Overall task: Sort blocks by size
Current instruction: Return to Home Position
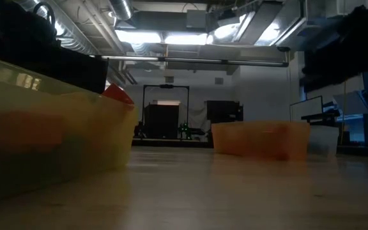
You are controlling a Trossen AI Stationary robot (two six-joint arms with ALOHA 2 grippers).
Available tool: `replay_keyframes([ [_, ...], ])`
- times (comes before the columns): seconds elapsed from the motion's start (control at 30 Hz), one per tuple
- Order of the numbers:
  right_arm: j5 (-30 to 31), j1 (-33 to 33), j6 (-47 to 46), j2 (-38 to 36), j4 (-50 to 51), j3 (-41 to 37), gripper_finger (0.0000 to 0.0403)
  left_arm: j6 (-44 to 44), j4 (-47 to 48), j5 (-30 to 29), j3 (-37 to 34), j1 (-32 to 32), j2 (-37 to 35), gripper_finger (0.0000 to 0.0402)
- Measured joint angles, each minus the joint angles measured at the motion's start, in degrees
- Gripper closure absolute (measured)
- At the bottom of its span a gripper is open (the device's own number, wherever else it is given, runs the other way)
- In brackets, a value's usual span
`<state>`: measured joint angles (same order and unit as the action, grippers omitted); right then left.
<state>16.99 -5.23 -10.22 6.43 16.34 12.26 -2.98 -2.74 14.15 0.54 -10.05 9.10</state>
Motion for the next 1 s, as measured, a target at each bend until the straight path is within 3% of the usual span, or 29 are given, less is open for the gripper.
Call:
replay_keyframes([
  [0.43,-2.1,0.0,0.0,-6.1,0.4,-6.2,0.0224,0.0,0.0,0.0,0.0,0.0,0.0,0.0196],
  [1.0,-5.4,0.0,1.3,-6.3,-1.8,-6.5,0.0224,0.0,0.0,0.0,0.0,0.0,0.0,0.0196],
])
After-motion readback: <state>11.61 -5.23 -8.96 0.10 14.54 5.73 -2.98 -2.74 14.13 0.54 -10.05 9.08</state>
